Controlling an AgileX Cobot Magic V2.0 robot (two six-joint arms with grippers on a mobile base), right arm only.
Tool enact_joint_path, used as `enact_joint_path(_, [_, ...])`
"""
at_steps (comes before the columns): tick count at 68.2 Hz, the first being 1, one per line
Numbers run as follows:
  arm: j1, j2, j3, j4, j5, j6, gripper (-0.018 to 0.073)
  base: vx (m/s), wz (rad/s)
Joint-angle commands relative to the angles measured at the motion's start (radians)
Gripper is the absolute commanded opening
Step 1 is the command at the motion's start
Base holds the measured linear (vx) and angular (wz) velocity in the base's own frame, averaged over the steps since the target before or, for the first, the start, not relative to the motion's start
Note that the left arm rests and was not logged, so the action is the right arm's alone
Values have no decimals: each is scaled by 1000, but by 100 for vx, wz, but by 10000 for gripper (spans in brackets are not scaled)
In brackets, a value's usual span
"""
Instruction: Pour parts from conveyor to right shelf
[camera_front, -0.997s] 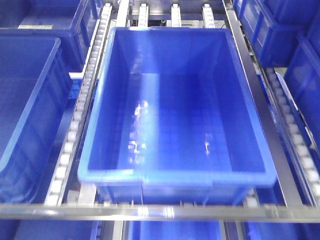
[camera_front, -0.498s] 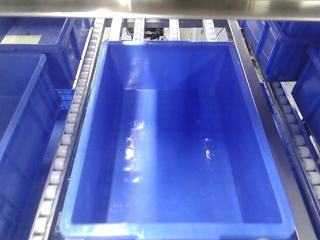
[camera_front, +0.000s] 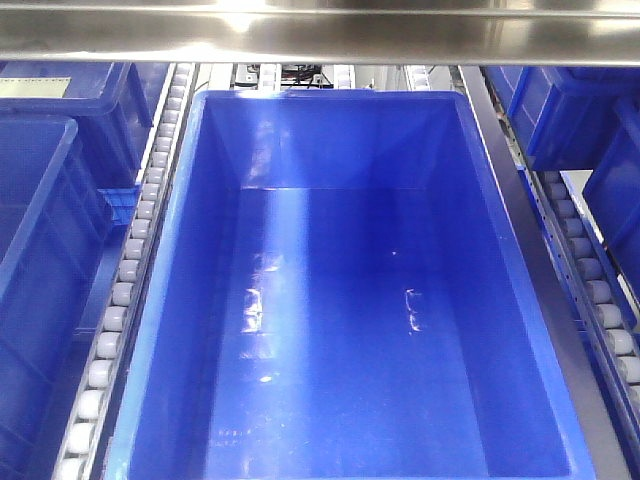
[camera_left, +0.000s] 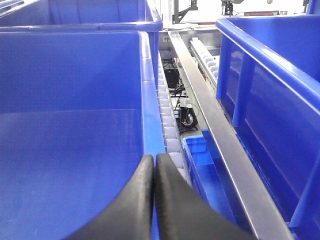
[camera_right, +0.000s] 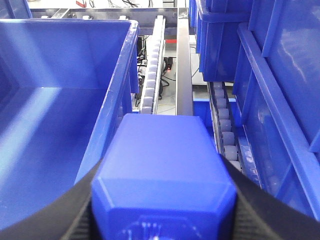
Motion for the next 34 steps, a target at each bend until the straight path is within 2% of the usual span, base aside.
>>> enact_joint_path(1, [-2,16,-24,-2,-81,-1,-6,0,0])
enact_joint_path(34, [-2,16,-24,20,-87,0,-6,0,0])
